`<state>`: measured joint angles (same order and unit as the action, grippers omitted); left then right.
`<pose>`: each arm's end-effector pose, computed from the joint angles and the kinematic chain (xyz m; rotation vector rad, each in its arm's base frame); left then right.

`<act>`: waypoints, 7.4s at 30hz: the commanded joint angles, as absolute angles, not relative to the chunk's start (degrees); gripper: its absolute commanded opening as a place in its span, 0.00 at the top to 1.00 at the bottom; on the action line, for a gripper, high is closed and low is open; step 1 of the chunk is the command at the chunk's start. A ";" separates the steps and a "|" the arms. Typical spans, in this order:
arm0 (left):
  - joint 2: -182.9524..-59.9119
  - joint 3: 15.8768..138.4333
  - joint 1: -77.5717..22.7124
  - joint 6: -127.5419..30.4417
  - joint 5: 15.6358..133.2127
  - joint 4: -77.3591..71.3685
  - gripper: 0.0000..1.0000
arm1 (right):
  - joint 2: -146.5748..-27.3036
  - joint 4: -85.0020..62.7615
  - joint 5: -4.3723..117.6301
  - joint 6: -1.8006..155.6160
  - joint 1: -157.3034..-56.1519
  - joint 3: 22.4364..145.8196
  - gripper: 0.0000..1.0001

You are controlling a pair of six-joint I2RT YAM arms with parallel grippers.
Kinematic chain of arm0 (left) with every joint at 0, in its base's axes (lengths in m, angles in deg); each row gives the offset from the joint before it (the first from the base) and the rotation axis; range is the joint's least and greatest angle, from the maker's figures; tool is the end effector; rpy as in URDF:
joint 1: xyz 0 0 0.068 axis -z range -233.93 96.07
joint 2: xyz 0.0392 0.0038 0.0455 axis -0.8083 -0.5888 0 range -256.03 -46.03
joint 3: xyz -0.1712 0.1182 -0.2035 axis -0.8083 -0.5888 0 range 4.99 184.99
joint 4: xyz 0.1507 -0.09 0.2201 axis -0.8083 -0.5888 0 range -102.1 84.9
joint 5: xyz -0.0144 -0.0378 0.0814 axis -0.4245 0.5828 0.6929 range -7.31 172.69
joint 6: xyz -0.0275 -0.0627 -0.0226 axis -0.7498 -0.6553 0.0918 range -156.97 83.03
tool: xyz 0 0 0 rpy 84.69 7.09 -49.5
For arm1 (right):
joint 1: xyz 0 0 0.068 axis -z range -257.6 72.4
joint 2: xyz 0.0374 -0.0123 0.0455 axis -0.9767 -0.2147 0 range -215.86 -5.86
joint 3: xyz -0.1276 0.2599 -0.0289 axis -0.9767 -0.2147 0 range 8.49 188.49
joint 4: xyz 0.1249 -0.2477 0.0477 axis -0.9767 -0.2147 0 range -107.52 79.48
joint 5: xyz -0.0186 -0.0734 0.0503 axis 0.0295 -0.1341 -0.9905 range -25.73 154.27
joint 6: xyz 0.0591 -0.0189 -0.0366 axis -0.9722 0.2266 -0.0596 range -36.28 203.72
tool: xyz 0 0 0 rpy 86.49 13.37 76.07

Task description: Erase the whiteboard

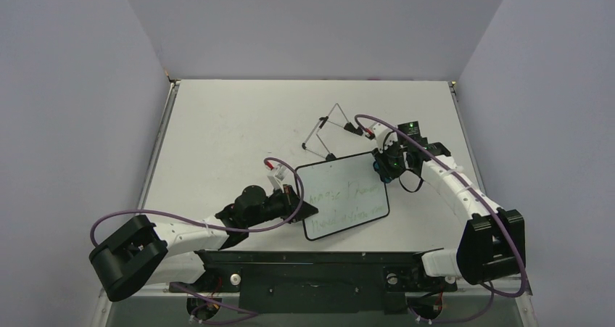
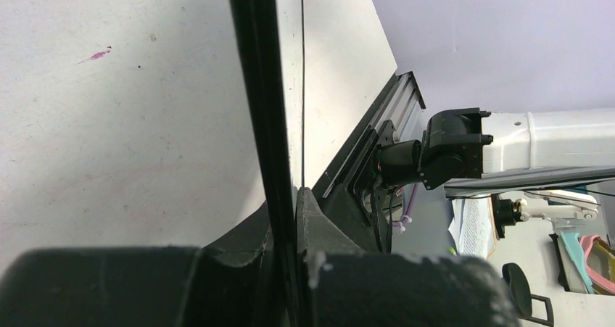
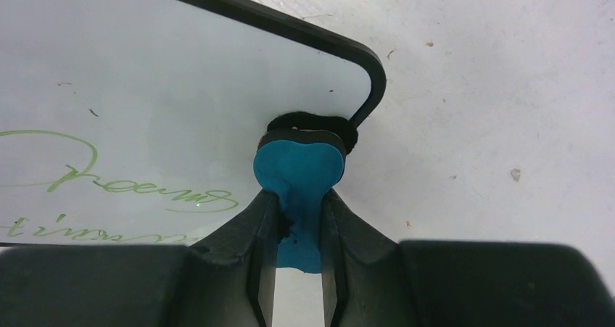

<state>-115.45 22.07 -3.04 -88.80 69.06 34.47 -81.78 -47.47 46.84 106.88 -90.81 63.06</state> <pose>0.1528 -0.2102 0.1749 0.1784 2.0463 -1.4280 0.2780 0.0836 0.2354 -0.9002 2.3857 0.3263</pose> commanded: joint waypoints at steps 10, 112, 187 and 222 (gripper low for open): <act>-112.70 23.36 -3.21 -87.98 67.67 43.60 1.00 | -83.64 -40.70 48.37 100.64 -90.81 68.26 1.00; -114.54 23.04 -2.24 -90.44 67.55 48.43 1.00 | -77.88 -45.08 44.46 107.72 -109.14 67.51 1.00; -117.40 24.63 -2.25 -90.40 65.77 49.17 1.00 | -85.52 -49.67 43.85 107.92 -122.91 79.86 1.00; -111.50 21.79 -2.99 -89.09 67.31 48.27 1.00 | -74.01 -44.70 41.38 110.40 -105.08 60.41 1.00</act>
<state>-115.30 20.41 -2.75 -90.47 67.92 37.58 -76.93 -44.46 42.21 108.23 -106.24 63.98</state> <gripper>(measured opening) 0.022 0.184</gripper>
